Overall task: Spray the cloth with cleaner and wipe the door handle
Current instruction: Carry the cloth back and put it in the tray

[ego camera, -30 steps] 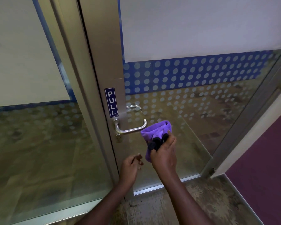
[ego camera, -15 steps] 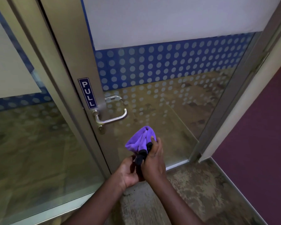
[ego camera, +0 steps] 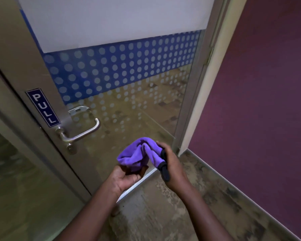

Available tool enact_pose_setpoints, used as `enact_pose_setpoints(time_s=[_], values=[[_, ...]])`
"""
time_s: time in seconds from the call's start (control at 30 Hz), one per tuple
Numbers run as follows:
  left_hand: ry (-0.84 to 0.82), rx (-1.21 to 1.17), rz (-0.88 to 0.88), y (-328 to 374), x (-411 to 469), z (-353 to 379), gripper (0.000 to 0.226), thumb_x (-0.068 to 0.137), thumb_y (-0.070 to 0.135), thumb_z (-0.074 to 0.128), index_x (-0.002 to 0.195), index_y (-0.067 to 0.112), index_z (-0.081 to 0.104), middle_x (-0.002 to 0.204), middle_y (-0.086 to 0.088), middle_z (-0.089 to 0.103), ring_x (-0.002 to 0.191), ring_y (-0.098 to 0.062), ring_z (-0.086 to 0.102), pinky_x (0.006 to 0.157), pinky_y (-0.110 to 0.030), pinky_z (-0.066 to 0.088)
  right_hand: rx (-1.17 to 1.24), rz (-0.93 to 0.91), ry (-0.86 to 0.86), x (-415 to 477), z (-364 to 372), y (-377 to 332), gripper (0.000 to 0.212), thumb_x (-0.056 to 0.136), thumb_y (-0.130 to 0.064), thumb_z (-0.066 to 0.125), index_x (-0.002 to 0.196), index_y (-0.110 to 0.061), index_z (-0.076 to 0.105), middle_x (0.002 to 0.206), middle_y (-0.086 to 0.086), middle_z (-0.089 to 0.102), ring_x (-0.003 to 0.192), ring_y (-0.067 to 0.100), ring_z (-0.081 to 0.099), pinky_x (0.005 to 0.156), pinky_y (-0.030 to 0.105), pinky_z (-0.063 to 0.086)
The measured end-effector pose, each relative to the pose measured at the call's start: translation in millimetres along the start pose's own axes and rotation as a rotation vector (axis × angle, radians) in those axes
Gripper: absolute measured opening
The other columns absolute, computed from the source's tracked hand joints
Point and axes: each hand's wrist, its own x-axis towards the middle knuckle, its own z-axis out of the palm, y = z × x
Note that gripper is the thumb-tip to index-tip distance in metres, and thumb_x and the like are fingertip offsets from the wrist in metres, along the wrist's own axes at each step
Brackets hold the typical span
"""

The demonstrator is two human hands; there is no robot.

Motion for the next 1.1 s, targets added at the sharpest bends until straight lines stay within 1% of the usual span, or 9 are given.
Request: enact_pose_setpoints(time_s=[0.13,0.2,0.33,0.43,0.53,0.7,0.9,1.03,1.1], values=[[-0.027,0.036,-0.055,12,-10,-5,0.028,0.068,0.008,0.053,0.093,-0.003,0.060,0.100,-0.025,0.061,0.090,-0.040,0.056,0.052,-0.045,0.059,0.177,-0.006,0.150,-16,0,-17,0.044,0.083,-0.001,0.053,0.127,-0.003,0.055,0.127,0.014,0.061,0.117,0.025,0.059,0.101,0.039,0.046],[-0.058,0.032,-0.075,19,-17,-9,0.033,0.071,0.013,0.055,0.097,-0.005,0.060,0.100,-0.027,0.065,0.096,-0.041,0.058,0.059,-0.047,0.058,0.219,-0.015,0.251,-27,0,-29,0.036,0.081,0.003,0.051,0.116,0.005,0.059,0.120,0.023,0.064,0.110,0.027,0.062,0.097,0.036,0.048],[-0.180,-0.007,-0.092,23,-25,-27,0.053,0.086,0.037,0.057,0.108,-0.011,0.061,0.107,-0.031,0.066,0.105,-0.040,0.061,0.075,-0.051,0.058,0.204,-0.026,0.377,-58,8,-53,0.028,0.087,-0.007,0.048,0.110,-0.010,0.064,0.104,0.003,0.071,0.104,0.010,0.066,0.090,0.026,0.050],[-0.379,-0.016,-0.143,10,-30,-41,0.057,0.079,0.041,0.068,0.102,-0.011,0.069,0.111,-0.034,0.065,0.101,-0.043,0.067,0.080,-0.052,0.058,0.281,0.064,0.489,-83,14,-59,0.026,0.089,-0.003,0.053,0.113,0.002,0.062,0.109,0.019,0.069,0.105,0.035,0.065,0.092,0.053,0.050],[-0.637,0.045,-0.107,-18,-31,-54,0.043,0.077,0.015,0.073,0.119,0.011,0.065,0.122,-0.034,0.059,0.115,-0.044,0.060,0.094,-0.050,0.052,0.230,0.124,0.564,-110,9,-65,0.027,0.092,0.004,0.053,0.115,-0.005,0.062,0.110,0.011,0.070,0.104,0.029,0.066,0.090,0.056,0.050],[-0.660,0.483,0.137,-74,-39,-53,0.083,0.066,-0.012,0.075,0.134,0.028,0.048,0.116,-0.026,0.066,0.101,-0.039,0.067,0.090,-0.047,0.055,0.210,0.218,0.584,-154,-6,-73,0.028,0.097,0.003,0.051,0.115,-0.014,0.064,0.111,0.008,0.071,0.104,0.029,0.067,0.089,0.059,0.051],[-0.520,0.744,0.503,-117,-56,-30,0.036,0.072,-0.004,0.075,0.100,0.006,0.055,0.092,-0.022,0.063,0.062,-0.027,0.066,0.057,-0.037,0.059,0.057,0.183,0.531,-208,-42,-93,0.024,0.092,-0.019,0.060,0.115,-0.022,0.065,0.110,-0.008,0.071,0.101,0.008,0.067,0.080,0.024,0.053],[-0.552,0.846,0.508,-151,-67,-17,0.019,0.088,-0.017,0.054,0.106,-0.010,0.051,0.089,-0.028,0.059,0.056,-0.028,0.063,0.048,-0.026,0.055,0.035,0.197,0.527,-249,-61,-100,0.028,0.090,-0.018,0.057,0.113,-0.032,0.066,0.108,-0.012,0.071,0.101,0.004,0.066,0.082,0.016,0.049],[-0.549,0.862,0.399,-176,-73,-13,0.027,0.092,-0.018,0.045,0.095,0.002,0.062,0.082,-0.017,0.065,0.058,-0.020,0.064,0.048,-0.015,0.051,0.012,0.194,0.575,-273,-71,-99,0.031,0.088,-0.008,0.055,0.112,-0.023,0.066,0.110,-0.007,0.070,0.103,0.004,0.065,0.085,0.016,0.047]])
